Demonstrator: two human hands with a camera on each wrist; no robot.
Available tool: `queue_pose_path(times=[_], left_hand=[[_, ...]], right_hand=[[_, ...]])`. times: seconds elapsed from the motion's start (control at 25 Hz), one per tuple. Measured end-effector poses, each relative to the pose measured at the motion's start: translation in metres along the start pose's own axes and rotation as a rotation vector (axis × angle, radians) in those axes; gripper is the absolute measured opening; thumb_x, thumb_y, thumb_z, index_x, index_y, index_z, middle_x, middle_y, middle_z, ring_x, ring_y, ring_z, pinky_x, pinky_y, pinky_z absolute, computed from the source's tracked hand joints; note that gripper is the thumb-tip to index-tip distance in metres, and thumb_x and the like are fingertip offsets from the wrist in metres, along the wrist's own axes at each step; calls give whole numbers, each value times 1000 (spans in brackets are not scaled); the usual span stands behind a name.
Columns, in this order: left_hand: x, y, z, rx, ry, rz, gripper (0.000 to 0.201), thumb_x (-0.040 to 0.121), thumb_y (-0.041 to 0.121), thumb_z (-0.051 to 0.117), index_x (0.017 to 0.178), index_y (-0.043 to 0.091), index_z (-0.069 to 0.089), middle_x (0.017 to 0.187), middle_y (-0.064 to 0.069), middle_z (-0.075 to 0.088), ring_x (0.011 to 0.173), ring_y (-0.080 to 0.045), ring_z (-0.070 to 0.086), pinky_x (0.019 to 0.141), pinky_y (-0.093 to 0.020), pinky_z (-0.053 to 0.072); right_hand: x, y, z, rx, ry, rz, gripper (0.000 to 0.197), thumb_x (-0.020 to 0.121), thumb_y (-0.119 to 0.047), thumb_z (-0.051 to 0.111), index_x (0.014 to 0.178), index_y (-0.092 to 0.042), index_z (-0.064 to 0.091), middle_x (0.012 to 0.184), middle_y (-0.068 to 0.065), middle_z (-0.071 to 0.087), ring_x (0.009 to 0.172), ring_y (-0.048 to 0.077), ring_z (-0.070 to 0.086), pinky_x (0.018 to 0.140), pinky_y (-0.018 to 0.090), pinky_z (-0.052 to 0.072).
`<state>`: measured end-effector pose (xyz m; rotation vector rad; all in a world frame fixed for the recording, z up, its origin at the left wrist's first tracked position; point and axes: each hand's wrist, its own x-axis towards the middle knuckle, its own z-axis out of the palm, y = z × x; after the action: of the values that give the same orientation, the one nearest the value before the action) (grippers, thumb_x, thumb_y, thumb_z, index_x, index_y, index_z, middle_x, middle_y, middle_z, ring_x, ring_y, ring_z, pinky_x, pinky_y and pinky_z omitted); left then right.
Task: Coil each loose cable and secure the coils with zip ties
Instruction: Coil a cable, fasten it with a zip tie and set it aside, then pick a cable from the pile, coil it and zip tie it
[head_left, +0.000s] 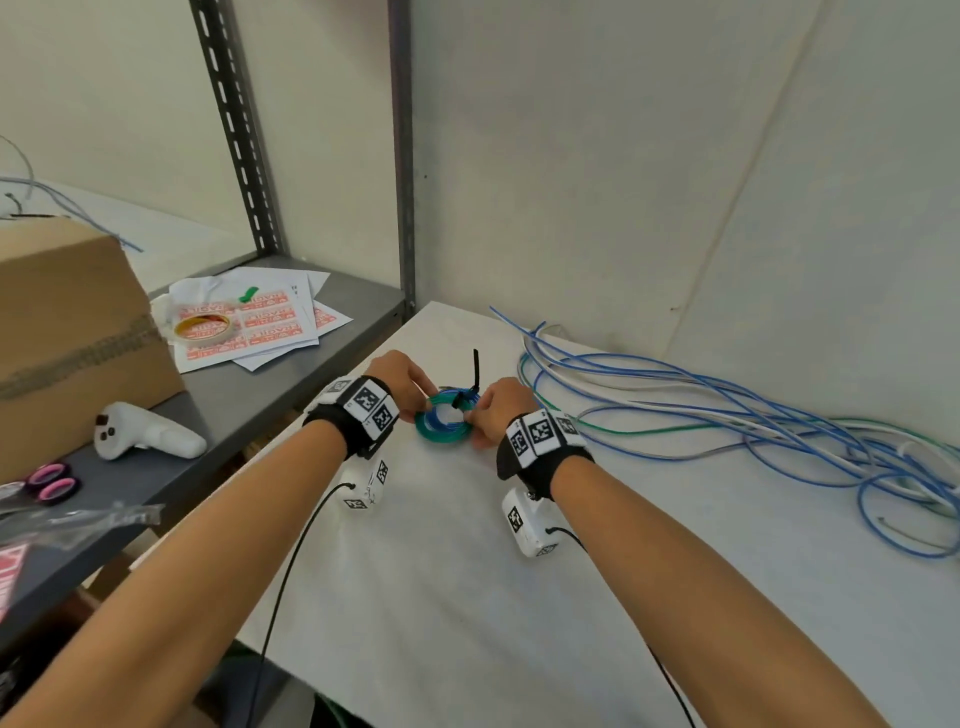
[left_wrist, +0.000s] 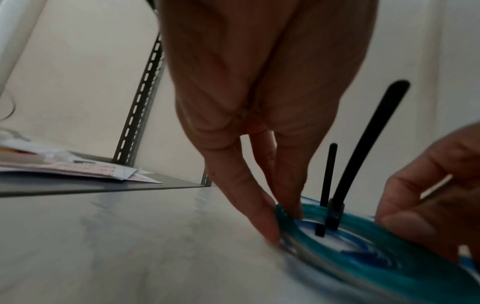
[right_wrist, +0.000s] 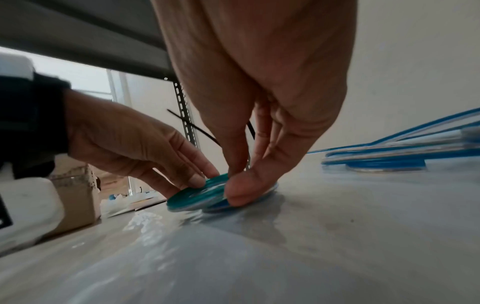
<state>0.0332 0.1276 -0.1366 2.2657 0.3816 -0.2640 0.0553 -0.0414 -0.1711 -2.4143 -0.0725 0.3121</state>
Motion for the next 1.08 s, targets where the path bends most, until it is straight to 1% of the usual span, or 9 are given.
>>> queue_pose_path(times=[0.12, 0.28, 0.36, 0.48, 0.64, 0.72, 0.84, 1.0, 1.08], left_hand=[[5, 0, 10, 92, 46, 29, 16, 80, 1, 81, 87, 13, 74, 97, -14, 75, 86, -27, 75, 77, -37, 63], [3, -1, 11, 256, 62, 105, 18, 85, 10, 78, 103, 13, 75, 104, -10, 72, 92, -23, 70, 83, -36, 61], [1, 0, 5, 352, 145, 146, 15, 90, 16, 73, 104, 19, 73, 112, -8, 71, 95, -22, 68, 85, -35, 58], [-9, 16, -6, 345, 311, 188, 24, 88, 16, 63, 110, 23, 69, 119, -6, 68, 103, -27, 66, 91, -43, 56], [-39, 67, 5, 219, 541, 474, 25, 86, 12, 60, 111, 15, 65, 112, -7, 65, 102, -29, 61, 89, -43, 51], [-48, 96, 34, 208, 498, 622, 21, 84, 12, 61, 105, 14, 66, 106, -10, 66, 99, -31, 60, 86, -43, 49], [-39, 130, 96, 250, 271, 715, 16, 85, 17, 64, 101, 14, 67, 103, -10, 66, 101, -32, 61, 86, -42, 48], [-23, 170, 194, 394, -37, 727, 29, 88, 20, 65, 116, 13, 62, 120, -11, 61, 113, -32, 57, 94, -39, 46], [-20, 190, 236, 419, -114, 762, 38, 90, 22, 66, 126, 12, 57, 125, -13, 57, 116, -32, 55, 95, -37, 44]], right_hand=[[3, -4, 4, -155, 42, -22, 43, 78, -39, 84, 104, -8, 70, 101, 13, 74, 88, 28, 72, 76, 34, 59], [-6, -6, -1, -348, 38, -108, 41, 88, -39, 74, 112, -8, 62, 113, 14, 66, 99, 31, 66, 68, 33, 44], [-12, -6, -7, -389, 58, -150, 37, 94, -36, 68, 114, -7, 61, 115, 15, 65, 102, 34, 65, 70, 34, 45], [-22, -2, -27, -416, 101, -215, 30, 98, -31, 62, 112, -5, 63, 115, 17, 66, 101, 35, 65, 75, 36, 50], [-37, 25, -80, -533, 191, -234, 28, 100, -29, 56, 118, -8, 61, 122, 17, 63, 111, 36, 62, 82, 37, 49], [-44, 49, -109, -586, 241, -174, 29, 100, -27, 54, 122, -9, 59, 127, 17, 59, 117, 36, 59, 89, 39, 48], [-52, 97, -149, -657, 245, -43, 31, 100, -27, 57, 124, -8, 56, 130, 16, 58, 118, 37, 58, 91, 41, 47], [-73, 183, -206, -689, 271, 143, 32, 98, -21, 58, 127, -7, 56, 131, 17, 55, 120, 37, 57, 95, 44, 48], [-89, 226, -237, -677, 319, 232, 32, 97, -15, 56, 129, -8, 54, 131, 18, 52, 120, 38, 56, 95, 46, 48]])
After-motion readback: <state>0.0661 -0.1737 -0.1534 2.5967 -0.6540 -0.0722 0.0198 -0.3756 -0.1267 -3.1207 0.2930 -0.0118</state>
